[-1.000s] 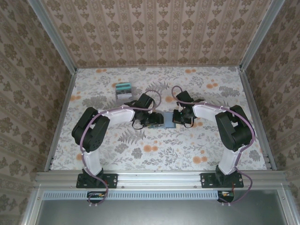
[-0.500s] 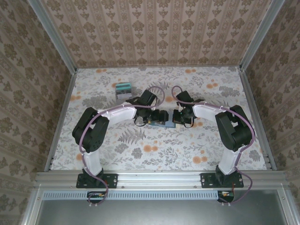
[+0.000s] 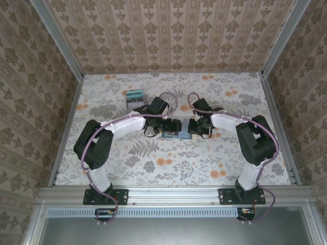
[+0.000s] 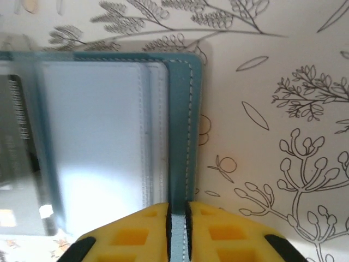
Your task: Take the credit cards out of the card holder
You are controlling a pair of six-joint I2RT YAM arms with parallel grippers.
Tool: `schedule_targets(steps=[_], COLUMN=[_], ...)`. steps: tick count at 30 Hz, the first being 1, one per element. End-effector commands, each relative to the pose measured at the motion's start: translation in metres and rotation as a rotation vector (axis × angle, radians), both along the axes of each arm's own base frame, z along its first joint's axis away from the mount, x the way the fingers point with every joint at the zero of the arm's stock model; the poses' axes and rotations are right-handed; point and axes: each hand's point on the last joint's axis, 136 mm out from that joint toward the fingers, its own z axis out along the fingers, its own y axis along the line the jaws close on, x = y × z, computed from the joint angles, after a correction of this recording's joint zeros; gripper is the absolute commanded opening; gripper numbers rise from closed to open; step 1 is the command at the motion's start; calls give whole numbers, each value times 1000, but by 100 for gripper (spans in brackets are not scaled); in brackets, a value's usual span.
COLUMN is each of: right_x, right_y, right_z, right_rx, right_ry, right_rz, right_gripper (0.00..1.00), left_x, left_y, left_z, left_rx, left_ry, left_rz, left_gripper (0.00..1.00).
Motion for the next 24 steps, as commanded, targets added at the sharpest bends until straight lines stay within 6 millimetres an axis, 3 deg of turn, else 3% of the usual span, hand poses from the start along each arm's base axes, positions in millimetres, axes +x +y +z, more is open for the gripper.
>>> schedule_targets(steps=[1, 2, 6, 8, 17, 24], right_x=[10, 11, 14, 14, 13, 10], right_y=[12, 16, 33, 42, 58, 58], right_z=[38, 43, 58, 60, 44, 35], right_rx=[95, 117, 206, 233, 276, 268], right_ry=[-75, -83, -102, -95, -36, -12], right_rz=[5, 4, 30, 50, 56, 58], right_gripper=[20, 20, 20, 20, 19, 19], left_x=[2, 3, 6, 8, 11, 12], left_y=[18, 22, 28, 29, 22, 34], left_z=[-1, -3, -13, -19, -32, -51], left_rx=[42, 61, 88, 97, 95, 176], left_ry=[-18, -19, -13, -4, 24, 60], left_rz=[12, 16, 30, 29, 14, 37], left_gripper=[74, 72, 38, 27, 25, 24])
